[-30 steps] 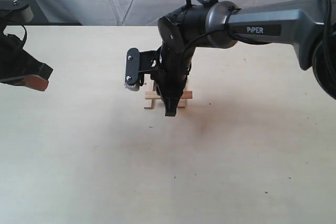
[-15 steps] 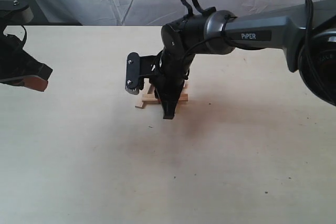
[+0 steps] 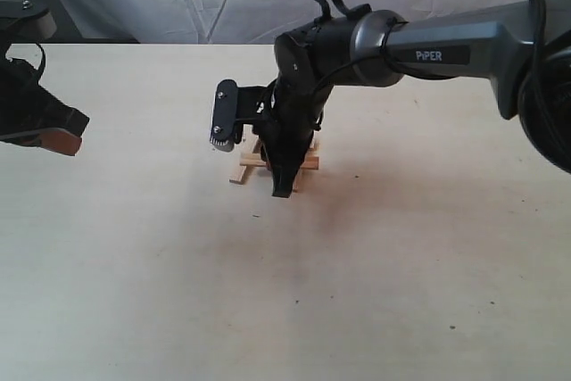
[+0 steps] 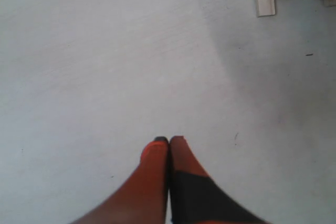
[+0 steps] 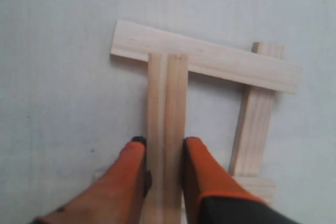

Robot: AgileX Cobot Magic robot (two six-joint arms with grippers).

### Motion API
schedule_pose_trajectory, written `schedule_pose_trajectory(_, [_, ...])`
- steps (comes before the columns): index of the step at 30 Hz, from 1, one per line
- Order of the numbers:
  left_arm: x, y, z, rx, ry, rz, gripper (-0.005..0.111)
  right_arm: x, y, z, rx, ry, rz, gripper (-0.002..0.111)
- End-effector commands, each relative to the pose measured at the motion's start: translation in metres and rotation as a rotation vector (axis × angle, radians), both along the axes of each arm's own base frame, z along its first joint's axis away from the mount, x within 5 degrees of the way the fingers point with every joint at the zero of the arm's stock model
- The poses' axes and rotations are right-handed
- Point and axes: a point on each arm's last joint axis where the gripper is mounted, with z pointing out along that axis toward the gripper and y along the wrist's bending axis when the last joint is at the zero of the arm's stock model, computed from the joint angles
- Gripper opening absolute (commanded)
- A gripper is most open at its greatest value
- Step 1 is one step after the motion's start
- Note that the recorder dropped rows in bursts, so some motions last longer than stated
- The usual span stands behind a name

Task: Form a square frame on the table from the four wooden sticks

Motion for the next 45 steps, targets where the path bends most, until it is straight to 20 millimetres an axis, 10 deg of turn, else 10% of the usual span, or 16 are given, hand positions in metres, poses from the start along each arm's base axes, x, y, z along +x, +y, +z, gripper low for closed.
schedule_pose_trajectory(1, [-0.001, 0.001, 0.001, 0.001, 0.002, 0.007, 0.000, -0.001, -0.003, 0.015, 0.011, -0.003, -0.017, -0.001])
schedule_pose_trajectory(26, [0.001, 0.001, 0.002, -0.017, -0.021, 0.027, 0.000, -0.001, 0.009, -0.001, 0.140, 0.068, -0.122, 0.000])
schedule_pose_trajectory(31, [0.001, 0.001, 0.002, -0.016, -0.022, 0.027, 0.000, -0.002, 0.008, -0.005, 0.121, 0.083, -0.118, 0.036])
schedule_pose_trajectory(45, [0.002, 0.001, 0.002, -0.019, -0.028, 0.031, 0.000, 0.001, 0.011, 0.019, 0.183, 0.083, -0.209, 0.036])
